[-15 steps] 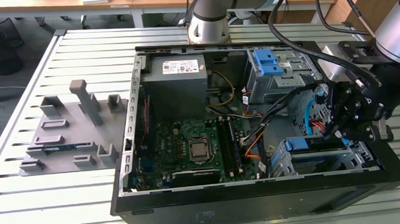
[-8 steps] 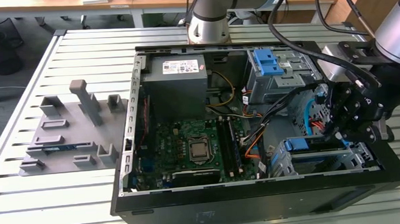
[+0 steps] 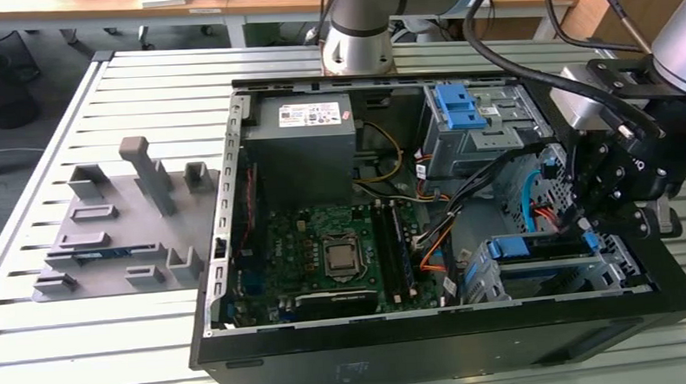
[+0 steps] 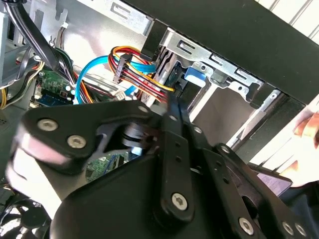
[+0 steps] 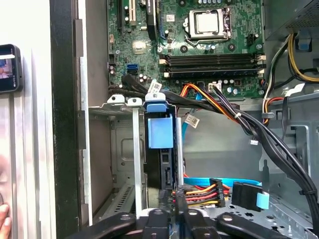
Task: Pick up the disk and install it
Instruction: 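Insert the first disk wire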
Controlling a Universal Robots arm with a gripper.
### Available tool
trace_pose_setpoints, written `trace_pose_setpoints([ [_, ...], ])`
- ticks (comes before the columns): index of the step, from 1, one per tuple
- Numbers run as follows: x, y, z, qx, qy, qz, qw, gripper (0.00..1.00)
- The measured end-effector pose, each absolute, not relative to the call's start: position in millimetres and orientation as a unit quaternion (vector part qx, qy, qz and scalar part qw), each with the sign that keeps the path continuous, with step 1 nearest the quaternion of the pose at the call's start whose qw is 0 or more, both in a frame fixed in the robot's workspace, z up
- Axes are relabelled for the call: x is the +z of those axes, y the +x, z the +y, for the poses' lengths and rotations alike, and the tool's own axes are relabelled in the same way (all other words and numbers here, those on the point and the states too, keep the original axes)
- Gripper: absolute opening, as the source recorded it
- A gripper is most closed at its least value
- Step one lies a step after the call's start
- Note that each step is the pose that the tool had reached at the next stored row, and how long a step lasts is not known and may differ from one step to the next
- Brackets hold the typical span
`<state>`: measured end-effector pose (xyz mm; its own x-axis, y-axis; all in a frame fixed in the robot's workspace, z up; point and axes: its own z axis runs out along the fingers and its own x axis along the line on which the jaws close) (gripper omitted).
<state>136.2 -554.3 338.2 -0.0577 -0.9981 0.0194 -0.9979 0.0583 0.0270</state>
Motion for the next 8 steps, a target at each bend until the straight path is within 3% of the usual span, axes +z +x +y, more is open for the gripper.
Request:
trace_pose_setpoints([
  [2, 338.3, 136.2, -554.3, -0.003, 0.686, -0.727, 0.016, 0.11],
  [8, 338.7, 136.2, -554.3, -0.003, 0.686, -0.727, 0.016, 0.11],
])
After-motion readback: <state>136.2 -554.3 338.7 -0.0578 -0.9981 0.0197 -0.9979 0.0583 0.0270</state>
